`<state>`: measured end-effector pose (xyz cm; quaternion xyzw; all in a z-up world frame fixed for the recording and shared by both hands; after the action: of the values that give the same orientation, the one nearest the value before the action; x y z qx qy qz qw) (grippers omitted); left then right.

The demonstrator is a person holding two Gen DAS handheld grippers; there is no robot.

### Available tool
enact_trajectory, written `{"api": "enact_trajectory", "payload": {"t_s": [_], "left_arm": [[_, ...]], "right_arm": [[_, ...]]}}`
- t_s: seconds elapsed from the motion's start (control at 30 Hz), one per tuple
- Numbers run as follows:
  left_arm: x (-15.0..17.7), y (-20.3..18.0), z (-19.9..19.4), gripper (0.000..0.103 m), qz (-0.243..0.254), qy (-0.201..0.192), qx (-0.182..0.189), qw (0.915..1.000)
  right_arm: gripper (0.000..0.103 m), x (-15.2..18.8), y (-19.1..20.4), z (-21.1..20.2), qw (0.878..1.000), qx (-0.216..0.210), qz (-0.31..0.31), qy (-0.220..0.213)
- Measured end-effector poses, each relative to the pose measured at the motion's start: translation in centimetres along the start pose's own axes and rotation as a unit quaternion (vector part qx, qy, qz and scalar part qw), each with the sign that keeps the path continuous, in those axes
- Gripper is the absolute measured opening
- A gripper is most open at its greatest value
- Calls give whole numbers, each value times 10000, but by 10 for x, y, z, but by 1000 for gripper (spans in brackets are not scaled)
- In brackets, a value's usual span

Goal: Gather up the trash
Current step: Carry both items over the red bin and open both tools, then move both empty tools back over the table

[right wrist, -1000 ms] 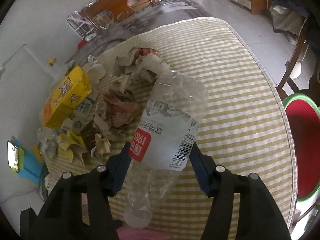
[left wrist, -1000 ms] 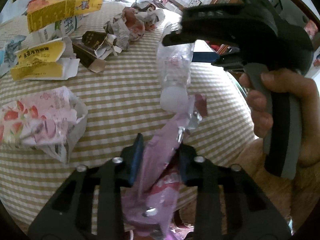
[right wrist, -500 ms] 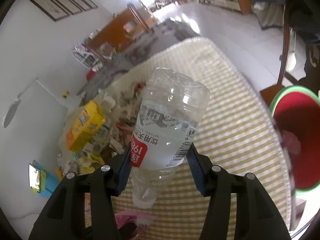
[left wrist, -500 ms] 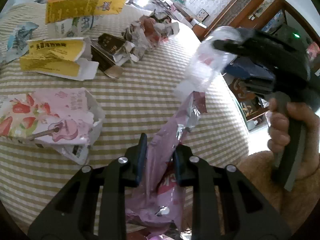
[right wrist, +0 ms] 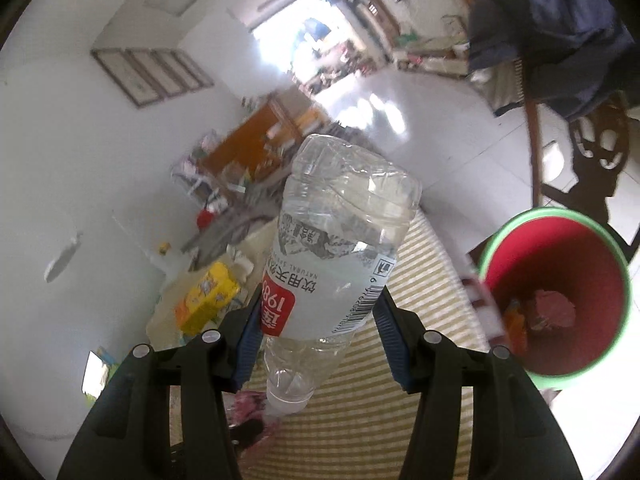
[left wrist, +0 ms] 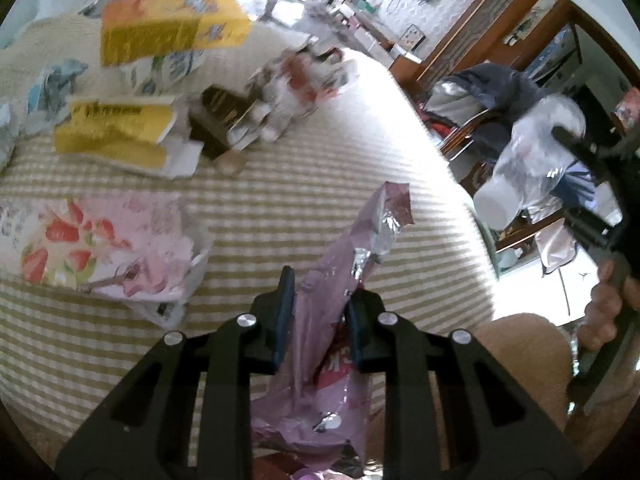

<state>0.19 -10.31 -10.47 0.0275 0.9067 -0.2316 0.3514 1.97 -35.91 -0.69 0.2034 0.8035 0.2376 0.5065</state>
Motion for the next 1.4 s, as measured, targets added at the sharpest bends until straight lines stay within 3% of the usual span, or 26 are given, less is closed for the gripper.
{"api": "enact_trajectory", "payload": {"t_s": [0.13,0.27,0.5,0.73,0.77,0.8,0.83,0.87,0.93,1.2,1.4], "left_arm": [[-13,-28,3,23,59,-11,256,9997],[-23,-71,25,23,193,159,607,9978],[-45,-159,79,23,420,613,1279,9890],[-40,-239,122,23,1048,937,1567,9776],[-37,-244,124,24,1107,966,1586,9763],[-35,-250,128,36,1183,989,1564,9756],[-34,-251,128,54,1203,984,1542,9757],[-34,-252,128,58,1190,912,1545,9766],[-34,-250,125,58,1159,861,1567,9770],[-44,-212,111,58,738,709,1348,9856],[-50,-177,84,61,335,545,1148,9913]], "right_arm": [[51,-19,-35,-19,9989,281,187,-329],[51,-33,-71,-41,9941,867,-17,-655],[51,-28,-142,-58,9829,1691,116,-720],[52,-23,-175,-66,9777,1965,210,-715],[53,-21,-177,-66,9773,1986,199,-710],[54,-20,-179,-65,9769,2018,181,-686],[55,-18,-181,-63,9770,2025,180,-638],[60,-17,-183,-62,9772,2021,193,-620],[68,-16,-185,-63,9767,2030,217,-661],[68,-20,-168,-62,9791,1908,232,-669],[74,-26,-127,-60,9852,1560,72,-700]]}}
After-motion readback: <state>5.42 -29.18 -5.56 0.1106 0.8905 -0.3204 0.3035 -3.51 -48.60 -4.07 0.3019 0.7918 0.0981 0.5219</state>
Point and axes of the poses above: each gripper's, at about its wrist camera, not at the fingertips, and z roughly the way its jaws point, y to its left, x to its underside, the point moved 7 cm from there along z, roughly the way its jaws point, and after that the axes turned 14 degrees about -y, right-handed, at the moved point
